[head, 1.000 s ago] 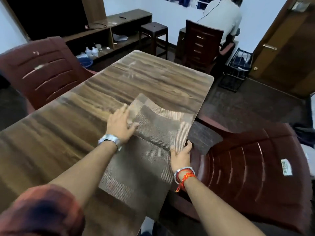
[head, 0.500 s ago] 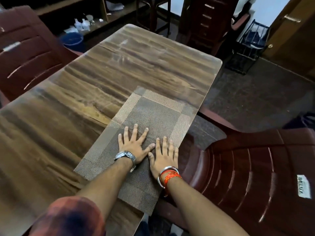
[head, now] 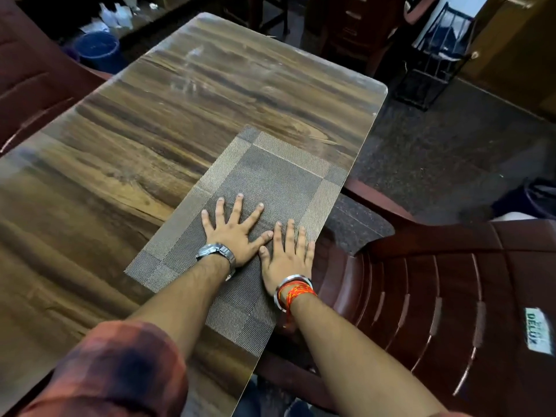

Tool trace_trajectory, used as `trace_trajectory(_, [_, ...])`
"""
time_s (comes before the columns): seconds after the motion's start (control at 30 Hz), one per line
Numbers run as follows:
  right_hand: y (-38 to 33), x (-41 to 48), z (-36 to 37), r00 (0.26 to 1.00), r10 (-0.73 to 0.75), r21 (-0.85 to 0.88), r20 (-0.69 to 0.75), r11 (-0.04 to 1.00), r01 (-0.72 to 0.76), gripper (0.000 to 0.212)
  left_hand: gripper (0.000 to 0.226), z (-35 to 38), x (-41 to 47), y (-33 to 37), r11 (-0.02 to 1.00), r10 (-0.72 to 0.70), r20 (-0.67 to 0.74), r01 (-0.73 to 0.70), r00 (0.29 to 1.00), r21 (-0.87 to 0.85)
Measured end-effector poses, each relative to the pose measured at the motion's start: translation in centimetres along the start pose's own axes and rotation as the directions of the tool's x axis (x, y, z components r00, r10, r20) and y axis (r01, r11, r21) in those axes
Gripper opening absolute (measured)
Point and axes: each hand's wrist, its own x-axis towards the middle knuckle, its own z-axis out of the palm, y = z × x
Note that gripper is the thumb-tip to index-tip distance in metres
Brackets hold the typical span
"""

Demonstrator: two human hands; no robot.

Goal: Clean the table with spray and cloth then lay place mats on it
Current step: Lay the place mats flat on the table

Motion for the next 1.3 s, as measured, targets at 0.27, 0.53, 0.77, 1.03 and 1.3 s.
trace_trajectory(0.27, [-0.1,0.0,-0.2,1.000,-0.005,-0.007,0.013,1.000,0.005,0.065,0.075,0.1,-0.1,0.1,1.000,0.002,-0.015,-0.002,1.000,0.005])
trace_trajectory(0.53, [-0.1,-0.3,-0.7,0.999,-0.002,0.000,0.032,1.000,0.002,0.066,0.075,-0.1,-0.1,0.0,1.000,-0.001,0.027,0.001,1.000,0.000])
trace_trajectory(0.77, [-0.2,-0.5,-0.9,0.999,-0.001,-0.012,0.046,1.000,0.002,0.066,0.080,-0.3,-0.1,-0.3,1.000,0.017,0.029,-0.018,0.999,0.022])
trace_trajectory(1.03, [-0.2,-0.7,-1.8,1.000,-0.009,0.081,0.009,0.997,0.008,0.076,0.098,-1.3,0.3,-0.5,0.997,0.067,0.086,-0.070,0.994,0.038])
trace_trajectory(1.3, [-1.8,-1.1,-4.8,0.969,-0.111,0.088,-0.219,0.987,0.133,0.066,0.077,-2.9,-4.7,-1.3,0.994,0.106,-0.184,-0.111,0.977,-0.015])
